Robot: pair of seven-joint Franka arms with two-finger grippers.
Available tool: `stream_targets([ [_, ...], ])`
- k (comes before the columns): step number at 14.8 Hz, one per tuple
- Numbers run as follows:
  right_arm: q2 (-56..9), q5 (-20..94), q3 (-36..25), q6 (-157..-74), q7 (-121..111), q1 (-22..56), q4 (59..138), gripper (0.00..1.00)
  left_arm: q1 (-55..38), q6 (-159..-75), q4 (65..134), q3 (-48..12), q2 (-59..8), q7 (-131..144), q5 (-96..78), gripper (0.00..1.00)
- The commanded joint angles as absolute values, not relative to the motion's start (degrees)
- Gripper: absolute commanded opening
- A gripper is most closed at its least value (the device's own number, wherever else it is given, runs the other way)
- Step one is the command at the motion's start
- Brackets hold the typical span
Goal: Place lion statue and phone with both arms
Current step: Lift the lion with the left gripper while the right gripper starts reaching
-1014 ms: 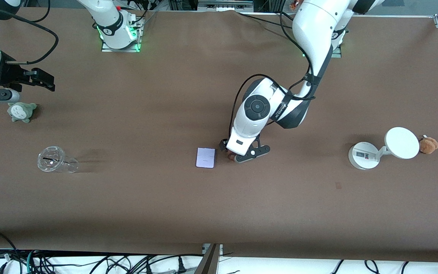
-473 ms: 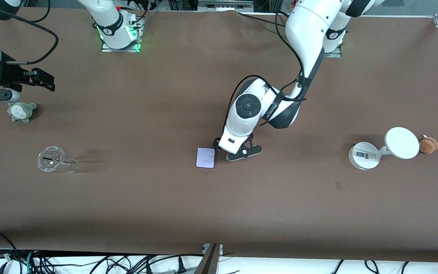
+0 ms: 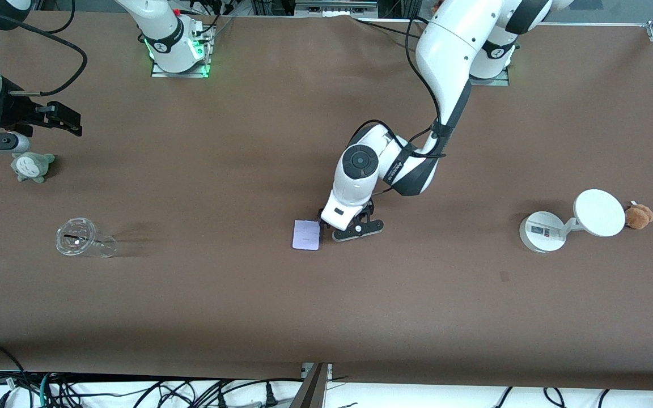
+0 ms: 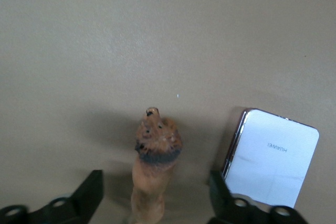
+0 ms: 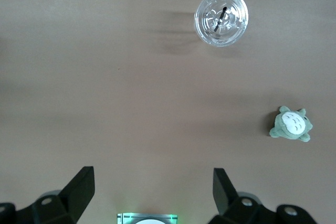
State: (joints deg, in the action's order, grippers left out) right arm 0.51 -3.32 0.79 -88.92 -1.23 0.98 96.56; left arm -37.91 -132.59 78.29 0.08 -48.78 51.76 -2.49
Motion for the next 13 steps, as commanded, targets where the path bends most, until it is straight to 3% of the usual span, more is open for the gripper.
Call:
stream_targets([
  [1, -0.09, -2.90, 0.70, -88.07, -0.97, 1.05, 95.19, 1.00, -37.79, -132.19, 76.29, 0.44, -49.66, 48.52, -1.93, 0.69],
  [6, -0.09, -2.73, 0.79, -88.07, -0.79, 1.05, 95.19, 1.00, -37.53, -132.36, 74.71, 0.44, -51.94, 48.43, -2.02, 0.61],
  [8, -0.26, -2.55, 0.79, -88.59, -0.79, 1.14, 95.19, 1.00, -37.44, -132.28, 74.53, 0.44, -52.12, 48.25, -2.02, 0.44],
  [10, -1.84, -0.37, 0.88, -88.86, -0.88, 1.14, 93.62, 1.00, -37.35, -132.19, 74.53, 0.44, -51.77, 47.47, -1.93, 0.02],
  [13, -4.56, 0.53, 0.88, -88.68, -0.97, 3.50, 90.97, 1.00, -36.22, -131.84, 74.53, 0.53, -51.42, 45.62, -1.76, 0.00],
])
